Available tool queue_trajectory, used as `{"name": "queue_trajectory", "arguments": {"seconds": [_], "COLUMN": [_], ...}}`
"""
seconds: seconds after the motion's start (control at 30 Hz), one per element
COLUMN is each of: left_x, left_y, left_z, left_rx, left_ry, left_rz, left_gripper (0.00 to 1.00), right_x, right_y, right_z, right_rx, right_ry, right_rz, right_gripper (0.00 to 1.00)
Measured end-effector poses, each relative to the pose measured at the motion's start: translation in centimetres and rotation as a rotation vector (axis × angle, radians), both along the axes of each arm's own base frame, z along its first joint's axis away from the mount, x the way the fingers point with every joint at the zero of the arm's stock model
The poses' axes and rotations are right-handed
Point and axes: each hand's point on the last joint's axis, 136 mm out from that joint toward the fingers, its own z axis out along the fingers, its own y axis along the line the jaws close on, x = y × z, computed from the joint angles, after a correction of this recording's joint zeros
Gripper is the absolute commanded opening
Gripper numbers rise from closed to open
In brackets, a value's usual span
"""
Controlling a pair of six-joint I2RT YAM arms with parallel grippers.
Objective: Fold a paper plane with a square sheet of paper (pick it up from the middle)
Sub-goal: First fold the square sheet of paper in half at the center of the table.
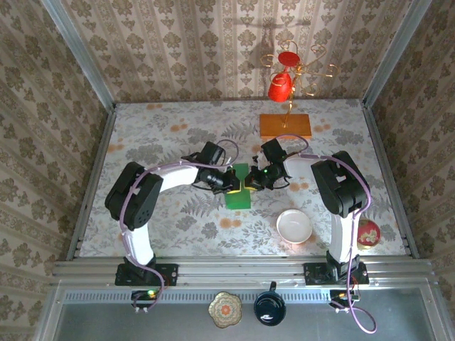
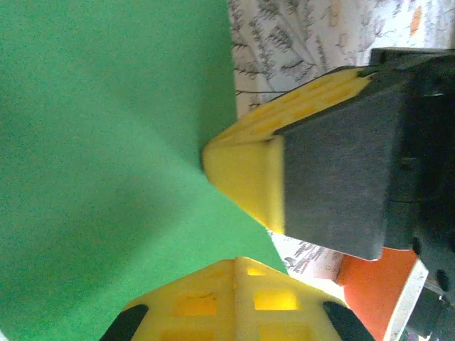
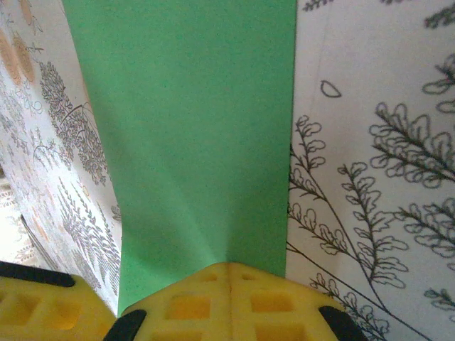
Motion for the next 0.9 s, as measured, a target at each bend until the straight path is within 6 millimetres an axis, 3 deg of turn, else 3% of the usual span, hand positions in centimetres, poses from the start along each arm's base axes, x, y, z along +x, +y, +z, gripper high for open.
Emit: {"name": "queue_trajectory", "arguments": {"seconds": [0.33,0.53,0.63,0.83,0.9], "left_x": [-2.0,-2.0,-2.3,-2.6,-2.3], "left_y": [1.8,2.4,4.1,9.3,9.3], "left_z": [-3.1,-3.3,-3.3,-2.9,-2.1], "left_rx": [0.066,-0.004,-0.028,-0.009,-0.018], "left_ry": [0.095,0.071,0.068,0.108,0.097], "left_rz": [0.002,0.008,0.033,0.168,0.178], "left_gripper": [0.07,0.07,0.07,0.07,0.07], "right_x": [0.0,0.0,0.0,0.0,0.0], "right_y": [0.0,0.0,0.0,0.0,0.0], "right_z": [0.0,0.0,0.0,0.0,0.0], "right_rx": [0.000,-0.001,-0.001,-0.001,-0.001], "right_ry": [-0.001,0.000,0.000,0.000,0.000], "right_rz": [0.000,0.000,0.000,0.000,0.000], "right_gripper": [0.04,0.04,0.04,0.04,0.04]}}
